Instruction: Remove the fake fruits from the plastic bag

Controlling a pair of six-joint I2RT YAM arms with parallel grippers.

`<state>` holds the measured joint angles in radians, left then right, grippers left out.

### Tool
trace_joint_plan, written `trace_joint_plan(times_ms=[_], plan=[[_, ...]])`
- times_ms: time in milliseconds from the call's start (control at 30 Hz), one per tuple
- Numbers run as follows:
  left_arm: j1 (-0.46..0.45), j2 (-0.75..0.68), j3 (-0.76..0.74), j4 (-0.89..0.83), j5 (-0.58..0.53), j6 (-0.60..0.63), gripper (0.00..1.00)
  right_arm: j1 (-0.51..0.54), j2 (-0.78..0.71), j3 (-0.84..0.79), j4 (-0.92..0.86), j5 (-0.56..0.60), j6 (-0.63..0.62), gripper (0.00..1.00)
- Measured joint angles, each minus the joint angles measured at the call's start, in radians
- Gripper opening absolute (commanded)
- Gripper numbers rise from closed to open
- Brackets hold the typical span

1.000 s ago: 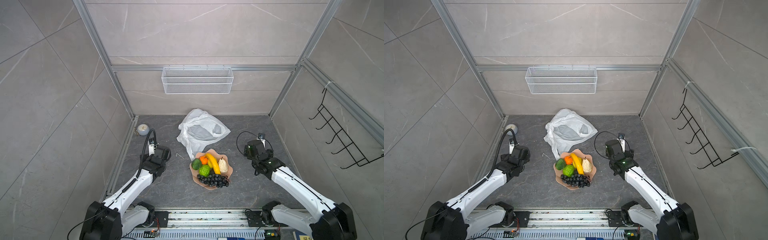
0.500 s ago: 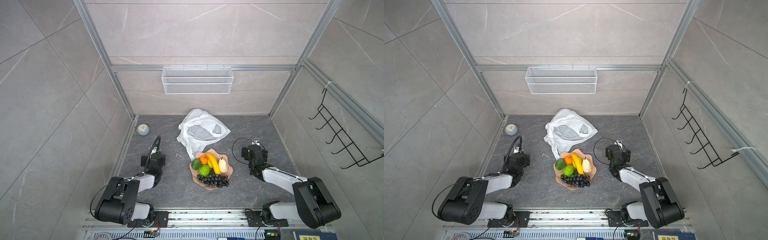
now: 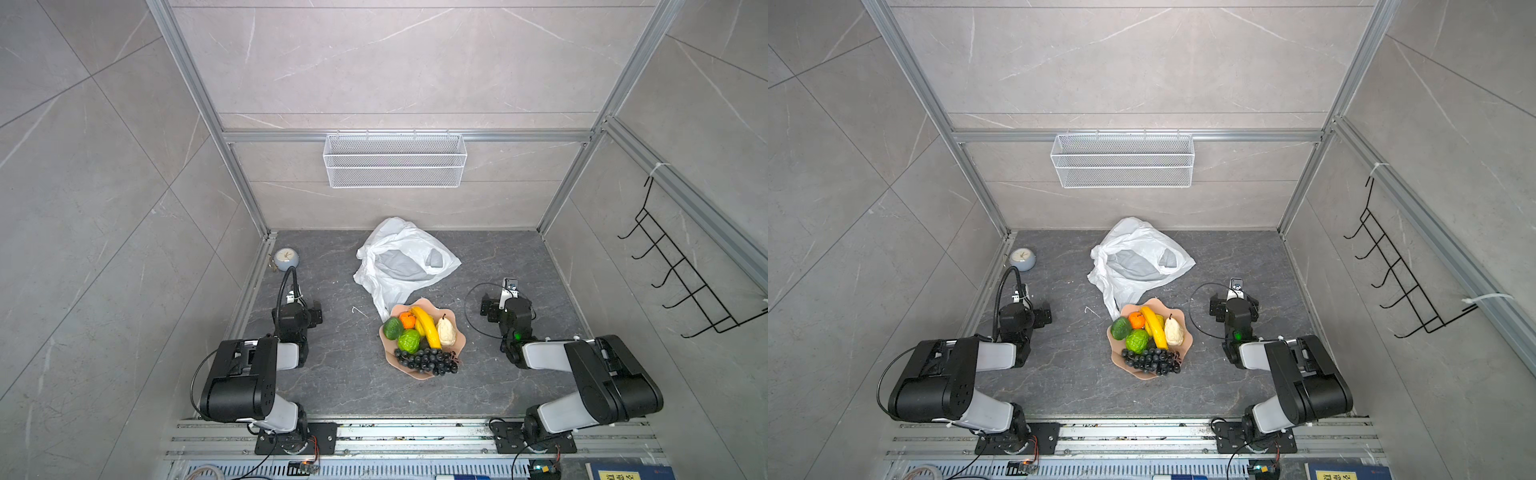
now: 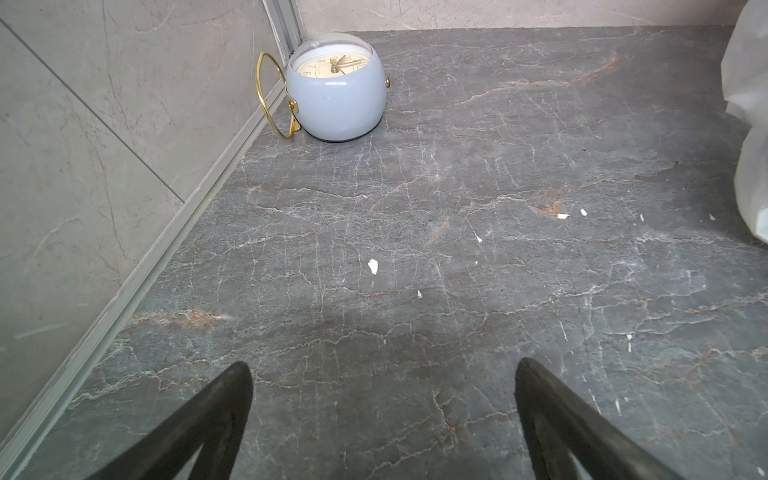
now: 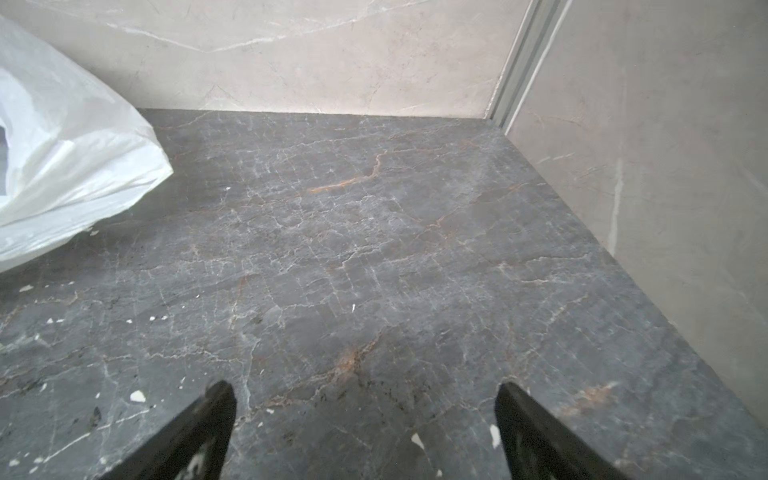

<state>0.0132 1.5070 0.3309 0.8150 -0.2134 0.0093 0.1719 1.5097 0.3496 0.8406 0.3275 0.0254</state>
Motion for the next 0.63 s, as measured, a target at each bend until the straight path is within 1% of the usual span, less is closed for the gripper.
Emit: trace_joint_plan(times_ms=[233, 633], plan=[[0.001, 0.0, 0.0, 0.001, 0.016, -0.005, 1.0, -0.01, 0.006, 0.0, 0.032, -0.018, 0.0, 0.99], [0.001, 0.0, 0.0, 0.001, 0.016, -0.006, 1.0, -0.01, 0.006, 0.0, 0.033, -0.029, 0.0, 1.0]])
